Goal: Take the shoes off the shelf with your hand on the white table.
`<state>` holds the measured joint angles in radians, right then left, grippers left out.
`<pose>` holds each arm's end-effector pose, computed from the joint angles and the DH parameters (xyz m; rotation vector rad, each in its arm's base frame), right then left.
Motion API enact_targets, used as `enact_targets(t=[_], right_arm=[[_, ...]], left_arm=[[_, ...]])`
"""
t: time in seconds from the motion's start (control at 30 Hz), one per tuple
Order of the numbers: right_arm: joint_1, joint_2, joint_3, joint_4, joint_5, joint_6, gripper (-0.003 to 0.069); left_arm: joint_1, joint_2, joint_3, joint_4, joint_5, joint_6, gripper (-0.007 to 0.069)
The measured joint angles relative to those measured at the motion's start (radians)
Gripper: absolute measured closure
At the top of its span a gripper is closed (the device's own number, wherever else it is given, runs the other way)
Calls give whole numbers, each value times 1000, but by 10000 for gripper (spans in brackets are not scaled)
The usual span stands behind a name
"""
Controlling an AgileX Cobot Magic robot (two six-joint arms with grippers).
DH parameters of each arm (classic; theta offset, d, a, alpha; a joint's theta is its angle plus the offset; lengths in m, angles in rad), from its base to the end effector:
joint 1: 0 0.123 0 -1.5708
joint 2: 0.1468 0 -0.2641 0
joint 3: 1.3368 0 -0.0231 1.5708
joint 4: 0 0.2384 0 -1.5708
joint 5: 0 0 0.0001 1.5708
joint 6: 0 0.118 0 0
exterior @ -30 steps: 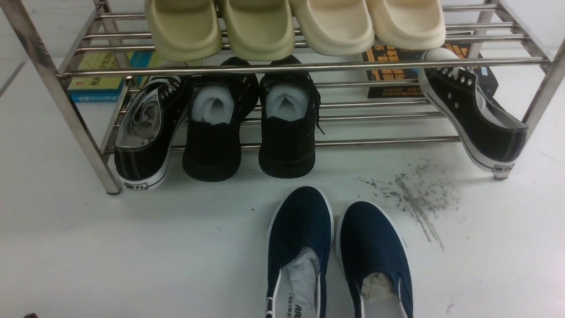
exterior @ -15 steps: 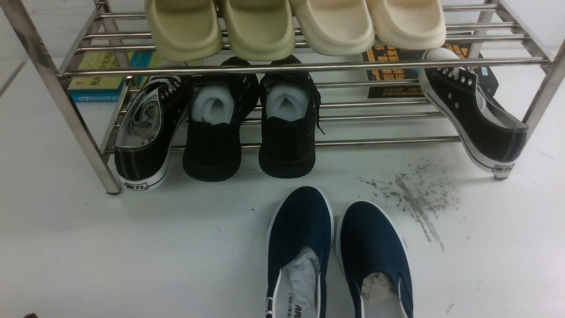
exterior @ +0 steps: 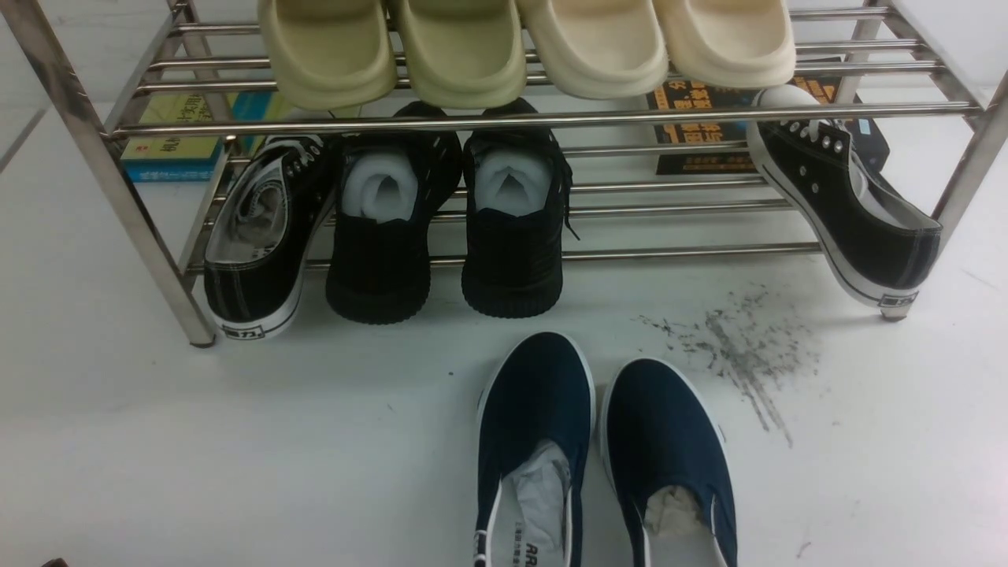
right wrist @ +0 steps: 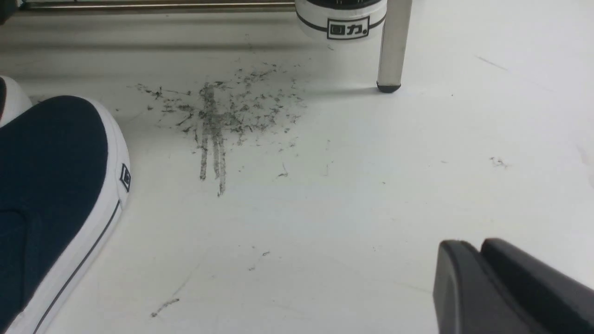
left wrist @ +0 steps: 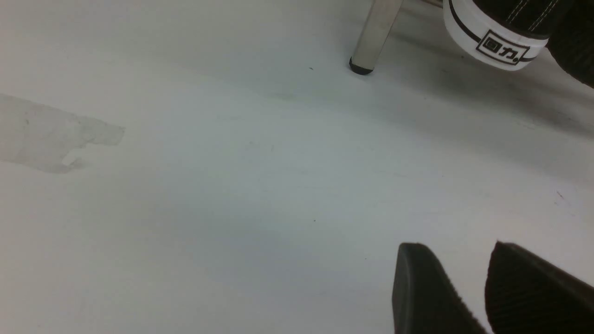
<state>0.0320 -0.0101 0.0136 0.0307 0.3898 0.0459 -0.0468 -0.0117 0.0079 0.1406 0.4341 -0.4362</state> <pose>0.0864 0.0041 0.1663 0.0317 1.8773 0.0840 0.0849 0.0030 0.1639 -0.2892 1.8918 -0.1837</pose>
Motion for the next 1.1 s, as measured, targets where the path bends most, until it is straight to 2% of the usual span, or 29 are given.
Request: enact_targets(t=[1.1], right_arm=[[0, 0, 0, 1, 1, 0, 549]], left_arm=[[0, 0, 0, 0, 0, 0, 383]])
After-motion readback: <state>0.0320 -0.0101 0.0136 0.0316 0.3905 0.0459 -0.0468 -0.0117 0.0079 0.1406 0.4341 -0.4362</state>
